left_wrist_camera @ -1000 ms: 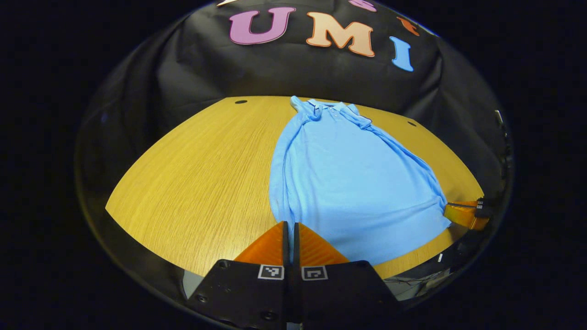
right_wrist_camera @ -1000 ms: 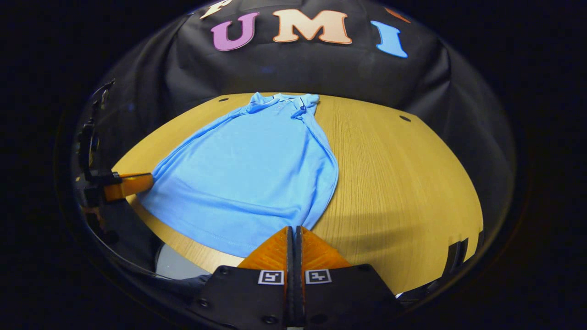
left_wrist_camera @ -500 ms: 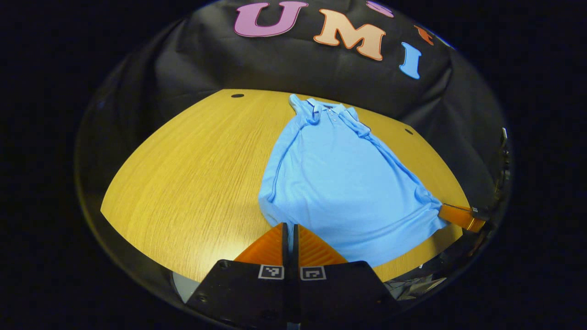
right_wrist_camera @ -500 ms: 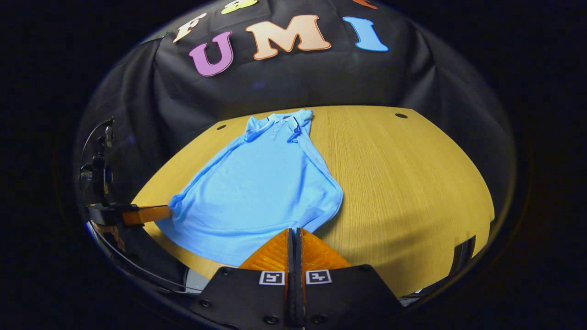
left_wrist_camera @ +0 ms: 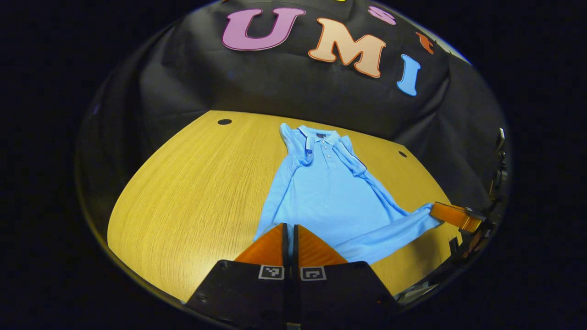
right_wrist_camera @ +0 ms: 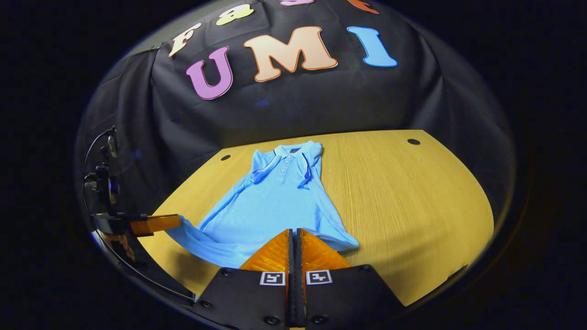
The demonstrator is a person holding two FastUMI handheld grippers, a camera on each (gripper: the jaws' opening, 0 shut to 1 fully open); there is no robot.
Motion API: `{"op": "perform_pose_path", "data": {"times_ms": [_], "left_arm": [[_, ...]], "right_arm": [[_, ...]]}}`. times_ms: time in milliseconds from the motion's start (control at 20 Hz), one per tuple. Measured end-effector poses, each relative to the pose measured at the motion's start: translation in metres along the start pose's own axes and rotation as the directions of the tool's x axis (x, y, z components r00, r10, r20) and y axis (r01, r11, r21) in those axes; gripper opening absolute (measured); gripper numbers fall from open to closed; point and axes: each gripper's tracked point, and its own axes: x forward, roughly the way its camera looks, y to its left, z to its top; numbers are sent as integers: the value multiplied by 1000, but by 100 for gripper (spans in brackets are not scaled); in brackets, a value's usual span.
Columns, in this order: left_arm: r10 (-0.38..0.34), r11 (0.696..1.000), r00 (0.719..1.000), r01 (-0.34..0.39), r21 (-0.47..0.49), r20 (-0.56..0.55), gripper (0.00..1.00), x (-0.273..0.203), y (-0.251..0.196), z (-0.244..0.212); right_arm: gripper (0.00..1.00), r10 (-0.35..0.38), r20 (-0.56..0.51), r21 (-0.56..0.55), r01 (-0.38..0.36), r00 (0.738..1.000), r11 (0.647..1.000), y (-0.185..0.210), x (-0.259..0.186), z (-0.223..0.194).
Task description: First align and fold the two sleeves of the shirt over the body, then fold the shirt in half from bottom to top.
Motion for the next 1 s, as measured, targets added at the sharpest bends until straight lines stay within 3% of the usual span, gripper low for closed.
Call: {"op": "perform_pose_path", "data": {"times_ms": [550, 1000], "left_arm": [[-83, 994, 995, 79, 73, 51, 0, 92, 4, 111], [-97, 991, 989, 85, 105, 110, 0, 194, 24, 194]], "right_arm": [[2, -44, 128, 37, 39, 991, 999, -10, 102, 114], [2, -93, 164, 57, 85, 982, 995, -26, 213, 168]]}}
